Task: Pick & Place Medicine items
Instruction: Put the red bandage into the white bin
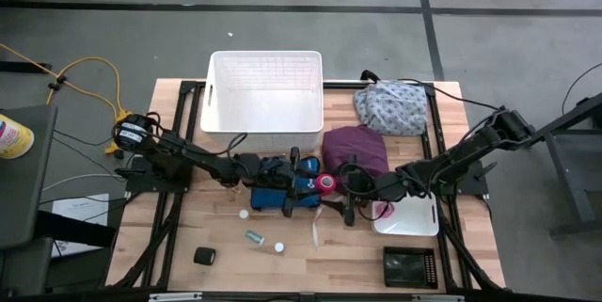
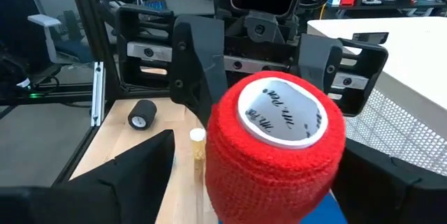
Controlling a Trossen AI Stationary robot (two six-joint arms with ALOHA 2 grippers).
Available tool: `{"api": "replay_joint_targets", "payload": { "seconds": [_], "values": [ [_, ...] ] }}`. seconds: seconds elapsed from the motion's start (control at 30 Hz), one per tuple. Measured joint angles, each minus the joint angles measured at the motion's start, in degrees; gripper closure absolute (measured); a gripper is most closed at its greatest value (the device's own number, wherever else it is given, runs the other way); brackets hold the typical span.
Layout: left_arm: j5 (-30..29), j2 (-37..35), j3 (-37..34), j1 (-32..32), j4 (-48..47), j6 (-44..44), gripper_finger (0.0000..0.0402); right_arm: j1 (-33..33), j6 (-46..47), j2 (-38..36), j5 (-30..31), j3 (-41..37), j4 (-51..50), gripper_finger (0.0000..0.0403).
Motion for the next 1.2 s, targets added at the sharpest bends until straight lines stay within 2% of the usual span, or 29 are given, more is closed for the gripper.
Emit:
{"api": "replay_joint_targets", "payload": {
  "seconds": [0.3,0.53,1.0,1.2],
  "values": [
    [0.1,0.0,0.0,0.0,0.0,-0.2,0.0238,0.0,0.1,0.0,0.0,0.0,-0.2,0.0149],
    [-0.1,0.0,0.0,0.0,0.0,-0.2,0.0239,0.0,0.2,0.0,0.3,0.0,-0.5,0.0188],
    [-0.1,0.0,0.0,-0.1,0.2,0.6,0.0238,0.0,0.1,0.0,0.3,0.0,-0.5,0.0193],
    [-0.6,0.1,-0.1,-1.1,1.4,2.0,0.0225,0.0,-0.1,-0.1,0.0,0.0,-0.3,0.0200]
  ]
}}
